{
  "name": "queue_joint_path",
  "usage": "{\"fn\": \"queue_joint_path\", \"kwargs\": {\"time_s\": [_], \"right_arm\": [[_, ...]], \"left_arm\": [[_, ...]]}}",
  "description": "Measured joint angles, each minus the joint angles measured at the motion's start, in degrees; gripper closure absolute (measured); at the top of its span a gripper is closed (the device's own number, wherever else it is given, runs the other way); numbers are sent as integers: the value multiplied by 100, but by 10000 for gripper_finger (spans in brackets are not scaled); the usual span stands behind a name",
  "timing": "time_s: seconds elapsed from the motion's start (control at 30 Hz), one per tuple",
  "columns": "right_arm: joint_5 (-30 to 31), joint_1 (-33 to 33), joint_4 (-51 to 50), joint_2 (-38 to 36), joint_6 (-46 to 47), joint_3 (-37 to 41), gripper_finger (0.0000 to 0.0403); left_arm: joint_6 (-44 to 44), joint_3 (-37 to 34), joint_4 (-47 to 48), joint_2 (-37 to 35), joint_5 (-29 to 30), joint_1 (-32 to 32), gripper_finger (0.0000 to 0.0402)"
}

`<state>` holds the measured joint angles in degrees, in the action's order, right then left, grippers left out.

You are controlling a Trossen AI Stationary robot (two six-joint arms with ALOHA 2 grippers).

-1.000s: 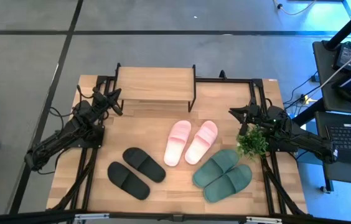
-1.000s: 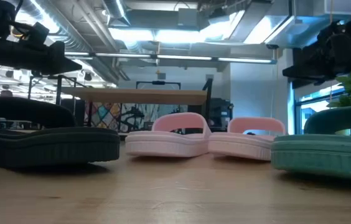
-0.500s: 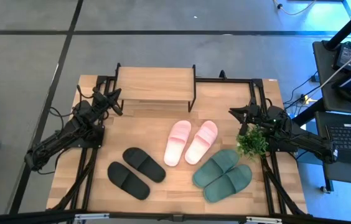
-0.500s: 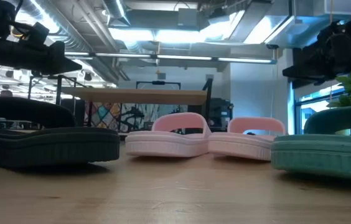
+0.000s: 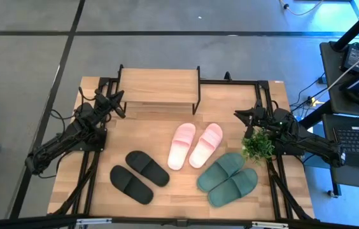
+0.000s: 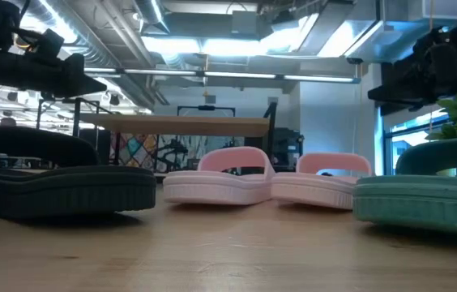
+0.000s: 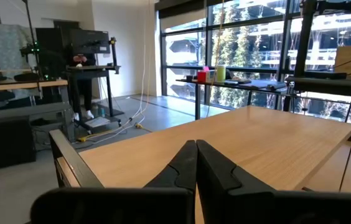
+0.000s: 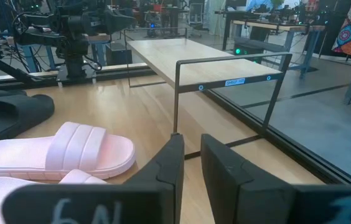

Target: Pick and place slides into the shelf

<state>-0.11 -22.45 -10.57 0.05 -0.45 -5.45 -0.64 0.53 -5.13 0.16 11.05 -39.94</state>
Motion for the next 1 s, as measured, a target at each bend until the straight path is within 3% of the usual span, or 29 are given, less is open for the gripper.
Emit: {"fn": "queue_joint_path", "kwargs": {"time_s": [1.0], "right_arm": [[163,-1,237,-1,48,0,345]], "left_arm": [[0,-2,-2,-2,1,0,401]]}}
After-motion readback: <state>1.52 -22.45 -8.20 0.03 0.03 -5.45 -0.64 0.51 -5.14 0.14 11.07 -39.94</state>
